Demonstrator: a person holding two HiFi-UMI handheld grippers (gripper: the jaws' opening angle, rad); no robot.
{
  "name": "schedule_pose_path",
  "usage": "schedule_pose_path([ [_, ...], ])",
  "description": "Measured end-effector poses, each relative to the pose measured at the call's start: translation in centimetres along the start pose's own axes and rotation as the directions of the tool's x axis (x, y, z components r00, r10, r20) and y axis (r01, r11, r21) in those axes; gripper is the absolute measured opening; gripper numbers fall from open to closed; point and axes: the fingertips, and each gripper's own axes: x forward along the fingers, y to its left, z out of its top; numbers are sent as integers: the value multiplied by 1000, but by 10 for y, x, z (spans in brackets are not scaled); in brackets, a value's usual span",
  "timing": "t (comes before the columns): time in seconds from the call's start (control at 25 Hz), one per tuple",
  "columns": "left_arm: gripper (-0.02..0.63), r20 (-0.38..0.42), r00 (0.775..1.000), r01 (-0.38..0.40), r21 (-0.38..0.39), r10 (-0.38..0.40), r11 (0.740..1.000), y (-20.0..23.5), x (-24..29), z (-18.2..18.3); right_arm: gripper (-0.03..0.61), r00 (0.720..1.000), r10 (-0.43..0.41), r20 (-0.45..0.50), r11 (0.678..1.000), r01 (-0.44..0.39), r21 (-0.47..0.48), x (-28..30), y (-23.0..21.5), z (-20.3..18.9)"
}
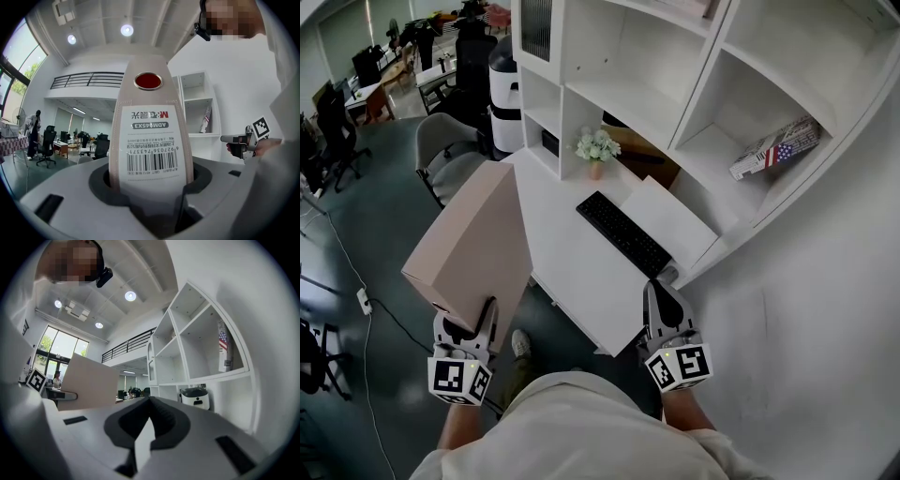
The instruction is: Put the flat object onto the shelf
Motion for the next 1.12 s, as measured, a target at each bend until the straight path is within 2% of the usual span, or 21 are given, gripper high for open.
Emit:
schedule_pose_path([
  [0.24,272,13,1000,24,0,-24,1000,18,29,0,3,1000,-16,-14,1000,16,-18,25,2,-6],
  [0.6,272,19,993,114,-3,-114,993,61,92,2,3,996,-85,-21,996,85,-28,94,14,-7],
  [1.12,270,12,955,295,12,-295,955,131,192,22,3,977,-211,1,977,211,-33,208,42,3],
])
